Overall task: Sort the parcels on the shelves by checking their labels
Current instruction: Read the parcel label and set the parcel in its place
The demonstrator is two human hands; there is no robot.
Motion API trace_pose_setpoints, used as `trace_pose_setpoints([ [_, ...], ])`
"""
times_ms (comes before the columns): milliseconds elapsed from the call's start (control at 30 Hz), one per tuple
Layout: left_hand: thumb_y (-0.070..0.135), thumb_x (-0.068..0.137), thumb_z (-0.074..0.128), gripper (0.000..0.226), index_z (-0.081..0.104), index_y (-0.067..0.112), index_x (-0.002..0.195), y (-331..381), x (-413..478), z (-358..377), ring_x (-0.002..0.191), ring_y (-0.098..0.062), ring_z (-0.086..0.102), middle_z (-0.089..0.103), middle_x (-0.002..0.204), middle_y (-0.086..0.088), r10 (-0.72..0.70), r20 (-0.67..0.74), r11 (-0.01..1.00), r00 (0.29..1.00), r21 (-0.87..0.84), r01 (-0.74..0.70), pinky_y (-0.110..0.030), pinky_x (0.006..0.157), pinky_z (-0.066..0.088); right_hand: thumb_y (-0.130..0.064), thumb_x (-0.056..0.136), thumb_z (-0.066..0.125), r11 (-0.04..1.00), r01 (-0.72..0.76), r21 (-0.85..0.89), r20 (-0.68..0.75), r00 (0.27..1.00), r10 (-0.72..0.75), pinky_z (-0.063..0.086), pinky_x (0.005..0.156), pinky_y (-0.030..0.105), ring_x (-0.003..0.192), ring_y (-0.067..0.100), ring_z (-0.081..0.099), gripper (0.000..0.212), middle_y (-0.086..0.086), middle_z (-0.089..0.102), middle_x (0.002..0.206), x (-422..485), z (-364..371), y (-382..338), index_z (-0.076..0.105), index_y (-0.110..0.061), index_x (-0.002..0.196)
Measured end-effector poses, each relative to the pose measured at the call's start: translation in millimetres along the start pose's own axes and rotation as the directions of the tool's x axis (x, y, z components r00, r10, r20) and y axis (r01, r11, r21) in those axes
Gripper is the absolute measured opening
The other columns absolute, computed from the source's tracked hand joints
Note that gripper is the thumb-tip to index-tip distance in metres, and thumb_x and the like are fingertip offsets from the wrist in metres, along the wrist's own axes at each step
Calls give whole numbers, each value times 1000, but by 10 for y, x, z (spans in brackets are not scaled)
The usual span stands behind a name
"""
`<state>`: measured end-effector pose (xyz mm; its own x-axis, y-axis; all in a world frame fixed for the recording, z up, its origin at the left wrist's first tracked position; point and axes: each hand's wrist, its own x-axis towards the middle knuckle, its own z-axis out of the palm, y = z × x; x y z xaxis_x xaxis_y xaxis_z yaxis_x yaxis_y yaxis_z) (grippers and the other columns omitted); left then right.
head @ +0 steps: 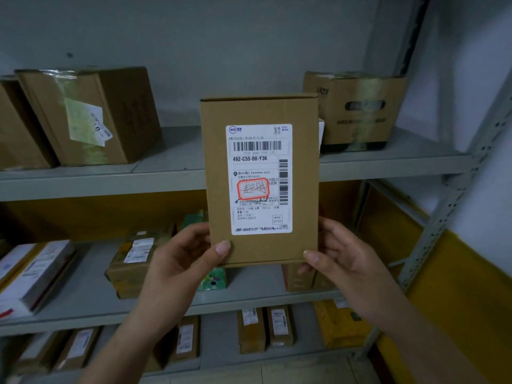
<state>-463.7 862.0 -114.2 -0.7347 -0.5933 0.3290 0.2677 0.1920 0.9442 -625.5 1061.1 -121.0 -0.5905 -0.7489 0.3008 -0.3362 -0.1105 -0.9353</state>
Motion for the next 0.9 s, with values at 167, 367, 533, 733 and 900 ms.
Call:
trace_pose_setpoints([
  [167,17,80,66,28,71,18,108,-132,-4,-67,93,-12,74,79,103,2,-46,-10,999,999,17,46,-14,68,56,-24,89,63,998,-61,-15,19,998,62,59,88,40,94,26,73,51,-1,73,119,40,42,121,50,-30,138],
  [367,18,79,68,29,72,17,108,-371,-18,-237,98,-16,74,79,103,-2,-119,-31,993,992,-30,118,-21,82,59,-28,89,62,992,-123,-34,45,991,125,58,87,32,92,23,73,49,-5,74,117,71,218,305,51,-34,136],
  [533,12,81,65,27,71,9,108,-623,-115,-266,86,-10,76,79,100,-4,-206,-46,975,977,-91,201,-14,73,56,-30,91,60,980,-187,-73,83,978,193,56,87,26,91,19,73,46,-8,74,115,48,320,503,50,-40,135],
  [733,7,84,67,22,73,3,104,-852,-185,-112,56,1,60,73,91,-22,-288,-71,957,955,-53,285,-7,54,44,-31,90,60,970,-231,-75,78,969,236,55,87,25,89,17,73,50,-5,75,109,-39,211,840,48,-39,137],
  [900,18,79,84,17,79,13,94,-1033,-250,89,86,-22,69,72,97,-25,-380,-68,924,922,18,382,-23,77,57,-28,87,62,959,-283,-3,94,955,282,53,83,18,86,13,73,49,-6,76,104,-119,-61,1171,51,-39,133],
])
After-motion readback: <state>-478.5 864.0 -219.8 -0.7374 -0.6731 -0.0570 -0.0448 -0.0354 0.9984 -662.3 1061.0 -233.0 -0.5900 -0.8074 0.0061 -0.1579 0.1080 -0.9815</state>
